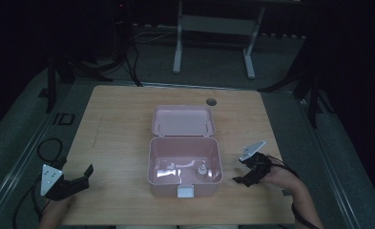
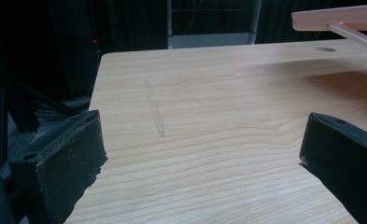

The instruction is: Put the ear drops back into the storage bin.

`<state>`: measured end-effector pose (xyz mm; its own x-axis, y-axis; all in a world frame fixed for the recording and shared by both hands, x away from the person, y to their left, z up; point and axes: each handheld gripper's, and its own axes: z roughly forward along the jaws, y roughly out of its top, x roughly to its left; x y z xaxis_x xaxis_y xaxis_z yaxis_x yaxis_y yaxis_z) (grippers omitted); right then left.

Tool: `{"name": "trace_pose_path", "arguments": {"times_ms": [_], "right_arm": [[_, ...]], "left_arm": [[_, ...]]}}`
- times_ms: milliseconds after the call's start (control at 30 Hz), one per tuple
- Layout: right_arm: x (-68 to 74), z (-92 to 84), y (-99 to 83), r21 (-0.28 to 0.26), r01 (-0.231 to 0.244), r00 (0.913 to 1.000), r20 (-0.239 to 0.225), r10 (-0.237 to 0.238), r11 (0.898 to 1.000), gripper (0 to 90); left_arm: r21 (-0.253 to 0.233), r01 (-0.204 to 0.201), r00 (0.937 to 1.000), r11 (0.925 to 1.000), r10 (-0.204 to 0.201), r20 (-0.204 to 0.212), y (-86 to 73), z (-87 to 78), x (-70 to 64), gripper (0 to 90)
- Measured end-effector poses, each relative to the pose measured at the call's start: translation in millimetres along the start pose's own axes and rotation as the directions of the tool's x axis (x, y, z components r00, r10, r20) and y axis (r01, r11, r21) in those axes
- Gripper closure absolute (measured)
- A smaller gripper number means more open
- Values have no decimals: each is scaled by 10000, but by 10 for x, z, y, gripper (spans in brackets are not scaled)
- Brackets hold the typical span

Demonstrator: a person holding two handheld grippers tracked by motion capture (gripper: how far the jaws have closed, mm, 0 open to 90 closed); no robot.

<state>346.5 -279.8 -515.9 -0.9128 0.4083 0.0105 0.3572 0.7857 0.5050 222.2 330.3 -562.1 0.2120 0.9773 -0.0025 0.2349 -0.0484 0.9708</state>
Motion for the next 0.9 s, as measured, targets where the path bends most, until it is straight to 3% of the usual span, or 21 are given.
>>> {"name": "trace_pose_path", "arguments": {"times_ms": [100,233,300,633,700,833,867,900], "right_arm": [[2,-1,-61,-385,-79,9996,274,89,9992,161],[-27,16,-172,-1286,-589,9950,731,687,9900,157],[-29,34,-197,-1465,-737,9908,1020,891,9865,153],[-33,104,-236,-2265,-1402,9601,2068,1882,9639,135],[-41,108,-242,-2405,-1520,9502,2313,2087,9587,135],[-67,112,-265,-2617,-1968,9211,2810,2697,9449,135],[-70,113,-272,-2671,-2069,9130,2930,2838,9412,135],[-73,118,-279,-2729,-2194,8976,3197,3034,9367,136]], "left_arm": [[-1,3,10000,10000,-3,-1,0,0,0,4],[4,-8,10000,10000,8,-5,0,0,-1,4],[1,5,10000,10000,-5,-2,0,1,-1,4],[4,1,10000,10000,-1,5,0,-1,0,4],[3,4,10000,10000,-4,3,0,-1,0,4],[3,4,10000,10000,-4,10,0,-1,0,3],[2,4,10000,10000,-4,10,0,-1,0,3],[0,3,10000,10000,-3,6,0,-1,-1,4]]}}
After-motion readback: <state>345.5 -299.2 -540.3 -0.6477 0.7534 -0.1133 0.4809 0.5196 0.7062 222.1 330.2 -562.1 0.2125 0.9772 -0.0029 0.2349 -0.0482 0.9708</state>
